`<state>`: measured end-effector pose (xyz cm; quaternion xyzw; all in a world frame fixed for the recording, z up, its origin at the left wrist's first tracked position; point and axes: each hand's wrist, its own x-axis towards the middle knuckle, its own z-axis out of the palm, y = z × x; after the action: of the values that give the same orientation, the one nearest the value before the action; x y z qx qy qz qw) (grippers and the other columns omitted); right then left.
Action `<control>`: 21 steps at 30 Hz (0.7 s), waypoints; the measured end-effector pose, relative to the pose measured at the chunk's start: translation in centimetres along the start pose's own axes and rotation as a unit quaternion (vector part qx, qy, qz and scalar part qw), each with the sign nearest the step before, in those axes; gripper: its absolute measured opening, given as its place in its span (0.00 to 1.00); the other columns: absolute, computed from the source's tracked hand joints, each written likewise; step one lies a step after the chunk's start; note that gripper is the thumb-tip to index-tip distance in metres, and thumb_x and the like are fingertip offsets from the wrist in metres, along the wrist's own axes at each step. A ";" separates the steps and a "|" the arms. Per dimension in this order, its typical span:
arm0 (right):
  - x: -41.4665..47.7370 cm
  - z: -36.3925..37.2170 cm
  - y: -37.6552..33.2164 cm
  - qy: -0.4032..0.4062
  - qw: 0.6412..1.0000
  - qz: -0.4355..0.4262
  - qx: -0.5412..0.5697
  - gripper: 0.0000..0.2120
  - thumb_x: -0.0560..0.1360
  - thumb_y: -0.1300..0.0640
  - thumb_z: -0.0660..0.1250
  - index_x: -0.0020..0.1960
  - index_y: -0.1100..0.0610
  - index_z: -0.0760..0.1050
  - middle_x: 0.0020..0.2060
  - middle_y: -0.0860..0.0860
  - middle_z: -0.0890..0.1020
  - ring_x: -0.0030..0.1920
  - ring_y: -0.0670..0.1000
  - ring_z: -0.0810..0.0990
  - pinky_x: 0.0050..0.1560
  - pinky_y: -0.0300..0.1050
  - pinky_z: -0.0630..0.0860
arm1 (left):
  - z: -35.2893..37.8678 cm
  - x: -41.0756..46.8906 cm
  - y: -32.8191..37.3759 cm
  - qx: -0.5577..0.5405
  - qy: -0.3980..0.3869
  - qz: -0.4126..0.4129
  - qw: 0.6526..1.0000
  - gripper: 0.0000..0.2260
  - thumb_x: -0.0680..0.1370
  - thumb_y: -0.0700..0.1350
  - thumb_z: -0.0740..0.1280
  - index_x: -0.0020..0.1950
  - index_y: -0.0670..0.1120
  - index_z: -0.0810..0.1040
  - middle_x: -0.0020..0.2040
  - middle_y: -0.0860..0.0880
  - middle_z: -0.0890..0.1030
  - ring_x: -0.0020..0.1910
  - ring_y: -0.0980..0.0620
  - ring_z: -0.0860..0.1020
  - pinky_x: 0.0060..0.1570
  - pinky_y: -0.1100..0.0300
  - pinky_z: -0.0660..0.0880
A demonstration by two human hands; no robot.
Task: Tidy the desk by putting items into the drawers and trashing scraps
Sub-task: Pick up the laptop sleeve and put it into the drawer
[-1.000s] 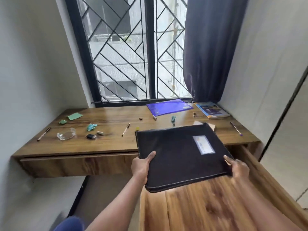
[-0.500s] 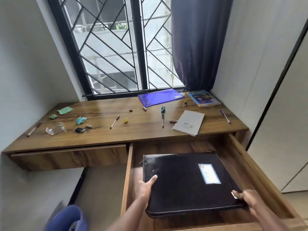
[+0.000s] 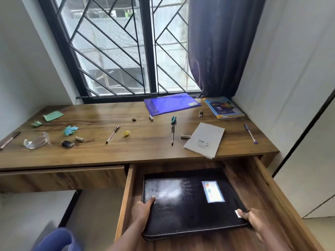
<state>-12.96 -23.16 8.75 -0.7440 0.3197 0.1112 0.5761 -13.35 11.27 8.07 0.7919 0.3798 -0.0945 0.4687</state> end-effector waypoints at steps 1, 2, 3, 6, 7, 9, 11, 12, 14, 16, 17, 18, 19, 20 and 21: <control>0.4 0.1 -0.8 -0.022 0.999 -0.020 -0.021 0.05 0.72 0.71 0.68 0.45 0.72 0.74 0.35 0.57 0.77 0.34 0.51 0.72 0.30 0.32 0.71 | 0.0 1.1 0.4 0.016 0.001 0.003 1.000 0.27 0.77 0.56 0.65 0.63 0.34 0.73 0.62 0.36 0.77 0.62 0.39 0.75 0.57 0.56 0.70; 1.2 0.3 -1.1 -0.048 0.997 -0.044 -0.051 0.06 0.72 0.70 0.69 0.46 0.69 0.73 0.35 0.55 0.76 0.34 0.47 0.72 0.28 0.27 0.69 | 0.0 1.9 0.8 0.032 0.000 0.003 0.999 0.27 0.77 0.57 0.64 0.64 0.35 0.72 0.62 0.36 0.76 0.63 0.39 0.74 0.59 0.54 0.70; 1.5 0.5 -1.5 -0.073 0.992 -0.063 -0.079 0.07 0.72 0.69 0.69 0.48 0.67 0.73 0.37 0.54 0.76 0.35 0.45 0.71 0.29 0.27 0.70 | 0.1 2.8 1.1 0.042 0.001 0.009 0.999 0.27 0.77 0.57 0.64 0.64 0.35 0.71 0.62 0.36 0.76 0.63 0.38 0.74 0.60 0.53 0.71; 3.4 1.5 -1.4 -0.144 0.974 -0.085 -0.152 0.18 0.65 0.61 0.77 0.51 0.64 0.75 0.45 0.53 0.80 0.40 0.46 0.78 0.41 0.30 0.74 | 0.6 4.4 1.8 0.061 0.024 0.021 0.998 0.26 0.78 0.56 0.63 0.66 0.37 0.70 0.62 0.36 0.77 0.63 0.37 0.74 0.59 0.50 0.71; 3.5 1.8 -1.5 -0.155 0.967 -0.078 -0.184 0.27 0.58 0.56 0.81 0.53 0.63 0.77 0.46 0.51 0.83 0.44 0.48 0.81 0.47 0.36 0.77 | 0.8 4.7 1.9 0.065 0.035 0.019 0.997 0.27 0.78 0.55 0.62 0.68 0.37 0.68 0.63 0.36 0.75 0.64 0.37 0.73 0.61 0.49 0.71; 5.7 2.4 0.0 -0.209 0.948 -0.073 -0.227 0.43 0.44 0.47 0.84 0.56 0.61 0.78 0.47 0.50 0.85 0.50 0.51 0.84 0.52 0.45 0.79 | 1.1 5.0 2.1 0.075 0.047 0.019 0.996 0.28 0.79 0.53 0.61 0.73 0.37 0.63 0.69 0.36 0.70 0.69 0.38 0.68 0.65 0.48 0.67; 6.6 3.3 -0.1 -0.216 0.924 -0.098 -0.298 0.46 0.41 0.49 0.85 0.56 0.59 0.76 0.50 0.49 0.83 0.55 0.52 0.82 0.53 0.44 0.79 | 1.6 5.4 2.1 0.086 0.048 0.023 0.995 0.28 0.80 0.51 0.59 0.75 0.37 0.58 0.73 0.37 0.64 0.73 0.39 0.63 0.69 0.47 0.63; 6.1 3.8 -0.8 -0.200 0.912 -0.112 -0.341 0.43 0.43 0.52 0.85 0.55 0.58 0.73 0.51 0.47 0.80 0.56 0.52 0.80 0.51 0.40 0.77 | 1.8 5.4 2.0 0.089 0.048 0.021 0.995 0.28 0.81 0.51 0.58 0.76 0.38 0.56 0.74 0.38 0.62 0.73 0.40 0.62 0.69 0.47 0.62; 5.5 4.4 -1.5 -0.165 0.894 -0.100 -0.405 0.43 0.51 0.53 0.83 0.59 0.57 0.65 0.54 0.50 0.70 0.59 0.51 0.73 0.50 0.37 0.73 | 2.2 5.2 1.7 0.097 0.055 0.028 0.993 0.28 0.81 0.51 0.57 0.77 0.39 0.54 0.75 0.39 0.60 0.74 0.41 0.60 0.70 0.48 0.62; 5.4 4.6 -1.5 -0.149 0.881 -0.093 -0.439 0.47 0.54 0.50 0.81 0.65 0.59 0.61 0.59 0.53 0.66 0.62 0.51 0.69 0.57 0.38 0.70 | 2.6 5.2 1.3 0.140 0.071 0.058 0.986 0.27 0.82 0.51 0.55 0.77 0.40 0.53 0.76 0.41 0.58 0.75 0.43 0.60 0.71 0.51 0.61; 5.3 4.8 -1.5 -0.146 0.879 -0.100 -0.442 0.48 0.55 0.48 0.81 0.66 0.59 0.60 0.61 0.53 0.66 0.62 0.51 0.69 0.58 0.37 0.70 | 2.8 5.2 1.1 0.166 0.078 0.076 0.980 0.27 0.82 0.51 0.55 0.77 0.41 0.53 0.77 0.42 0.56 0.75 0.44 0.59 0.71 0.52 0.61; 5.3 4.9 -1.5 -0.146 0.877 -0.103 -0.446 0.49 0.55 0.47 0.80 0.67 0.59 0.59 0.62 0.53 0.66 0.62 0.50 0.69 0.59 0.37 0.69 | 2.9 5.4 0.9 0.191 0.082 0.094 0.974 0.27 0.82 0.52 0.55 0.77 0.41 0.53 0.77 0.44 0.55 0.76 0.44 0.57 0.72 0.53 0.60; 5.2 5.0 -1.6 -0.150 0.872 -0.109 -0.452 0.49 0.55 0.45 0.79 0.68 0.58 0.59 0.62 0.53 0.66 0.62 0.50 0.69 0.59 0.37 0.69 | 2.9 5.5 0.8 0.216 0.082 0.113 0.966 0.27 0.81 0.52 0.55 0.77 0.42 0.54 0.78 0.45 0.53 0.76 0.45 0.54 0.73 0.54 0.58; 5.1 5.1 -1.7 -0.152 0.868 -0.114 -0.459 0.49 0.56 0.43 0.78 0.68 0.57 0.59 0.63 0.52 0.67 0.62 0.49 0.70 0.59 0.37 0.70 | 3.0 5.6 0.6 0.242 0.077 0.131 0.958 0.28 0.81 0.53 0.56 0.77 0.42 0.53 0.78 0.45 0.51 0.77 0.46 0.51 0.74 0.54 0.56; 5.1 5.1 -1.7 -0.148 0.862 -0.123 -0.468 0.49 0.55 0.41 0.77 0.69 0.56 0.60 0.63 0.51 0.68 0.62 0.49 0.71 0.59 0.39 0.71 | 3.1 5.7 0.4 0.264 0.071 0.145 0.951 0.29 0.81 0.54 0.56 0.77 0.42 0.53 0.78 0.46 0.50 0.78 0.46 0.48 0.74 0.54 0.55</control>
<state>-6.95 -19.95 5.79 -0.9343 0.0471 0.2848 0.2092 -8.48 11.58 3.82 0.9386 0.2545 -0.0658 0.2236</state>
